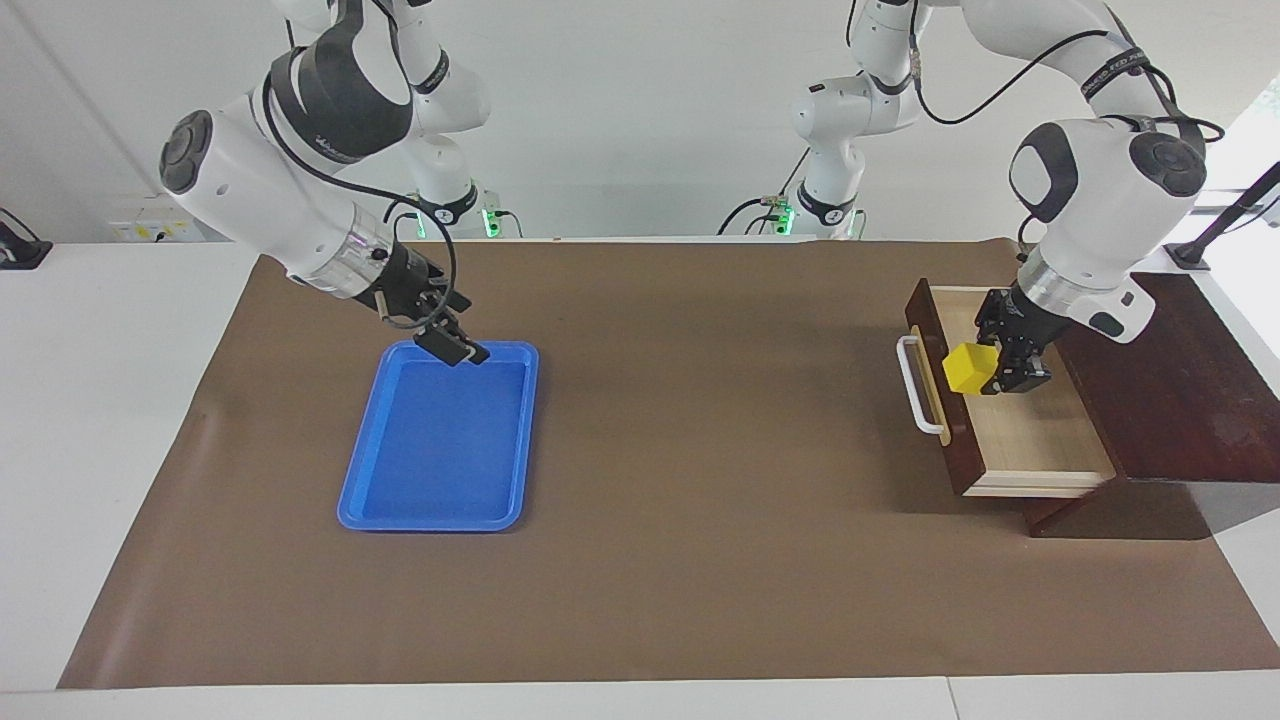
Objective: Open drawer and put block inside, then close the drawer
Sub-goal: 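Lower the block into the drawer with the left gripper while the right gripper retracts, then push the open drawer shut with the left gripper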
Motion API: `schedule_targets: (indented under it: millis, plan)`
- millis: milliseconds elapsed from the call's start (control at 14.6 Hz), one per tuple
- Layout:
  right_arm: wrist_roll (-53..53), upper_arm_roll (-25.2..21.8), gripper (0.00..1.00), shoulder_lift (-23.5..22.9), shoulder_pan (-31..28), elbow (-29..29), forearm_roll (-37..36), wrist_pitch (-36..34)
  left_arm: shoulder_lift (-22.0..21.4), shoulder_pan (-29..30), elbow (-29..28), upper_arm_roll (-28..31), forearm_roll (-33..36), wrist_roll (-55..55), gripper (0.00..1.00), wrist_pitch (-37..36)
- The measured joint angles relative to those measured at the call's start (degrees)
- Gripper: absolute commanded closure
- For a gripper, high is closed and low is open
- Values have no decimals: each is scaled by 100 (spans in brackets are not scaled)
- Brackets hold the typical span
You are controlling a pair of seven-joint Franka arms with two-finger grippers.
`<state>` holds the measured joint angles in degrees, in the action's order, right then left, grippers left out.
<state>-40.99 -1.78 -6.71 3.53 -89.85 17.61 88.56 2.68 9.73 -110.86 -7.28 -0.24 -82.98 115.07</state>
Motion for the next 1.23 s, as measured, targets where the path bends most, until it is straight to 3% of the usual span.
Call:
schedule_targets:
  millis: [205, 274, 342, 548, 753, 959, 1096, 1233]
  plan:
    - [1887, 6, 0, 320, -14, 1, -1027, -89, -9, 334, -294, 1, 0, 148, 100, 327]
    - [2467, 10, 0, 418, -25, -1, -1320, -92, -11, 344, -306, -2, 0, 158, 71, 328]
    - [3020, 27, 0, 512, -62, -3, -1544, -92, -16, 340, -324, -30, 0, 158, 1, 328]
    - [4204, 307, 0, 802, -402, -51, -1887, -89, -49, 331, -336, -113, 0, 158, 0, 300]
    - [4371, 831, 0, 995, -905, -329, -1899, 168, -152, 211, 42, -197, 0, 154, 0, -273]
    - [4219, 865, 0, 960, -1096, -569, -1885, 401, -228, -527, 454, -252, 41, -546, 0, -633]
    - [4099, 865, 0, 884, -1132, -603, -1869, 351, -186, -1183, 306, -298, 378, -1373, 0, -582]
    - [3765, 867, 0, 832, -1132, -471, -1714, -68, -129, -1399, -87, -315, 707, -1816, 0, -198]
